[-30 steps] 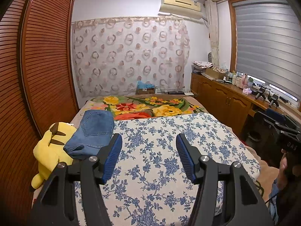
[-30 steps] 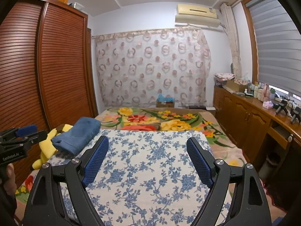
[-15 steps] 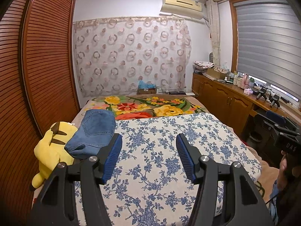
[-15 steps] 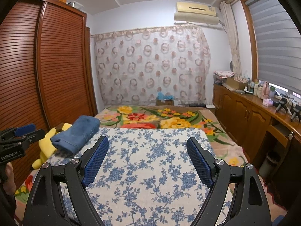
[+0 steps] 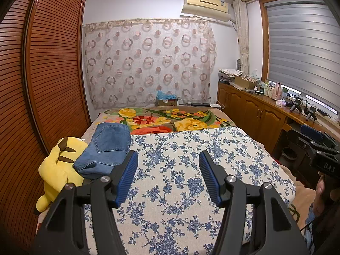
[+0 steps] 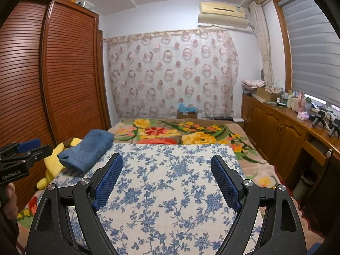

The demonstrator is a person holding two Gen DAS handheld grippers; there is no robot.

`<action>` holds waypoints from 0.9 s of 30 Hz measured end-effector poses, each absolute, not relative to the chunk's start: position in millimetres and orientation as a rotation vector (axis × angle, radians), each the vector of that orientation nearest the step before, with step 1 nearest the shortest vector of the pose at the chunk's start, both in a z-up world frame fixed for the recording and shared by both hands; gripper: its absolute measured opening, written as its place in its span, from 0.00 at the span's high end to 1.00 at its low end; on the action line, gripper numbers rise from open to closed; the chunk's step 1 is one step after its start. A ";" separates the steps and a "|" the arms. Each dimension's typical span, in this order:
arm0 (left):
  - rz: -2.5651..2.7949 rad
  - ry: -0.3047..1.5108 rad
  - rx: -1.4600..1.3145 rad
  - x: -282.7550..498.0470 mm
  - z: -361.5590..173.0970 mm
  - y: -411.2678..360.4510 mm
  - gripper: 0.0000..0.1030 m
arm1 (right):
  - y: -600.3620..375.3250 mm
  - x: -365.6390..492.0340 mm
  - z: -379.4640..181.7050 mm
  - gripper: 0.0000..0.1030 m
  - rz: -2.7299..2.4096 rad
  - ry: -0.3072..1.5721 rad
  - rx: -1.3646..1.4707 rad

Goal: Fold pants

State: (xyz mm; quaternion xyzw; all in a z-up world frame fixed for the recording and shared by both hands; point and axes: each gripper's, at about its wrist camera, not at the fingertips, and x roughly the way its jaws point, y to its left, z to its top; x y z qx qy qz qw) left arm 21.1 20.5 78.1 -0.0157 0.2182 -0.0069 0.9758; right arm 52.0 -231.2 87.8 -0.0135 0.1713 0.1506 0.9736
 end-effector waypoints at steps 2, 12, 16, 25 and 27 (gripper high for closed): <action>-0.014 0.439 -0.030 20.9 78.0 20.5 0.42 | -231.0 51.7 87.5 0.16 0.303 0.346 -0.027; -0.012 0.441 -0.030 21.0 77.7 20.2 0.42 | -230.9 51.8 87.0 0.16 0.305 0.346 -0.026; -0.011 0.442 -0.030 21.0 77.1 21.4 0.42 | -231.2 51.9 86.9 0.16 0.305 0.346 -0.027; -0.011 0.441 -0.030 21.4 76.8 22.3 0.42 | -231.2 51.9 87.1 0.16 0.305 0.346 -0.026; -0.012 0.442 -0.031 21.4 76.7 22.3 0.42 | -230.8 51.5 85.6 0.16 0.304 0.347 -0.026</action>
